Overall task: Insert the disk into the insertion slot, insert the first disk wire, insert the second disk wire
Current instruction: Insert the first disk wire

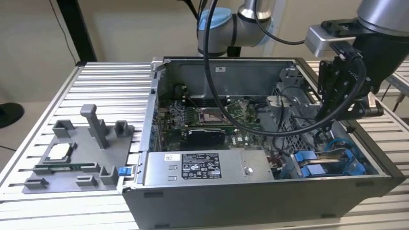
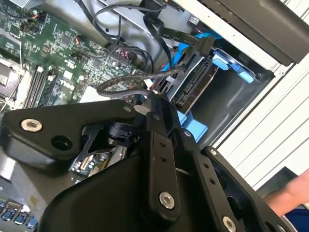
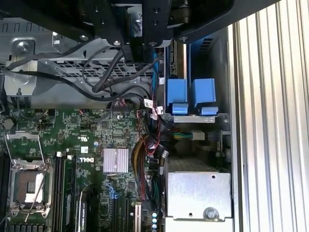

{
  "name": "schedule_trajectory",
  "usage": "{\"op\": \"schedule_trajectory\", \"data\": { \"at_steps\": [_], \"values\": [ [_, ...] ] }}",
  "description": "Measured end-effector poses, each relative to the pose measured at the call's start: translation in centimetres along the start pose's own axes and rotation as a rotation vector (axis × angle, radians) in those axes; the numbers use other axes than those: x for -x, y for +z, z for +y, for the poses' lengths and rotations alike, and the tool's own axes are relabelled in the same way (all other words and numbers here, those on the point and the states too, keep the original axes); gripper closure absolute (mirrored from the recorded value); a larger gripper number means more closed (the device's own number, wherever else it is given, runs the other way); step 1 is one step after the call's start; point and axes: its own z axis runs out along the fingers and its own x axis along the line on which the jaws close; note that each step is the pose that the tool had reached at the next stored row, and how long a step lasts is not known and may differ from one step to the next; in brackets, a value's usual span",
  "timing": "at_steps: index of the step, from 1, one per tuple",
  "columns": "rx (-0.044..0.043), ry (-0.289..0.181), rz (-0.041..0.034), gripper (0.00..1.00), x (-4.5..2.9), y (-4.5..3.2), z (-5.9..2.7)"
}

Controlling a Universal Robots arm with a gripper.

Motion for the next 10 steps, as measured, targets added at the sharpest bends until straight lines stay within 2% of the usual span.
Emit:
{"op": "schedule_trajectory", "data": {
  "at_steps": [10],
  "values": [
    [-0.0002, 0.0, -0.0009, 1.0, -0.04, 0.02, -0.16]
  ]
}}
